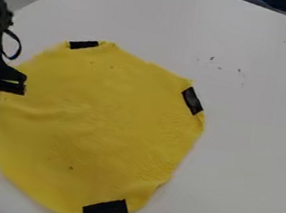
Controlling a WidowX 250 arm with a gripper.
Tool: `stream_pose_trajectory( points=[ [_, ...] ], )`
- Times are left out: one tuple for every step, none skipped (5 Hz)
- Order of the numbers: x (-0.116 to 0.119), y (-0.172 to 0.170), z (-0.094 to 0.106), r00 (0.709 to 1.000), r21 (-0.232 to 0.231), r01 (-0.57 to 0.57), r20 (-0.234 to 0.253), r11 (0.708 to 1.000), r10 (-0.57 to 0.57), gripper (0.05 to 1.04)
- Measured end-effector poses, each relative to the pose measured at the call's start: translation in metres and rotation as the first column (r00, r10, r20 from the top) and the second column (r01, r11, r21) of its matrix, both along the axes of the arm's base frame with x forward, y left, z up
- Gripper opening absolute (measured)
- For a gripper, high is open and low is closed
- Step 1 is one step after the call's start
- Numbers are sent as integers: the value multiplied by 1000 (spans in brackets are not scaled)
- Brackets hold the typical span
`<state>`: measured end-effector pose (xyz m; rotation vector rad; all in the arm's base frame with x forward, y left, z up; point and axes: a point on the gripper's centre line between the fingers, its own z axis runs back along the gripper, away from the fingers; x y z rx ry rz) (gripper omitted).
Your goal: Fold the cloth from the bottom left to the top right
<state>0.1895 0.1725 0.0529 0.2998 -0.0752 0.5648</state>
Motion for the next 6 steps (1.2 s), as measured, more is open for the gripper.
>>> stream_pose_trajectory(
  points=[
    [24,-18,21,1000,29,1,-9,1000,-1,72],
    [54,-42,26,999,16,49,22,999,-49,72],
    [85,-70,24,993,-12,117,26,993,-116,72],
    [110,-96,13,984,-53,179,3,982,-179,72],
    [133,-121,-1,968,-95,247,-12,964,-249,72],
    [146,-133,-9,960,-128,277,-11,952,-281,100]
  ],
)
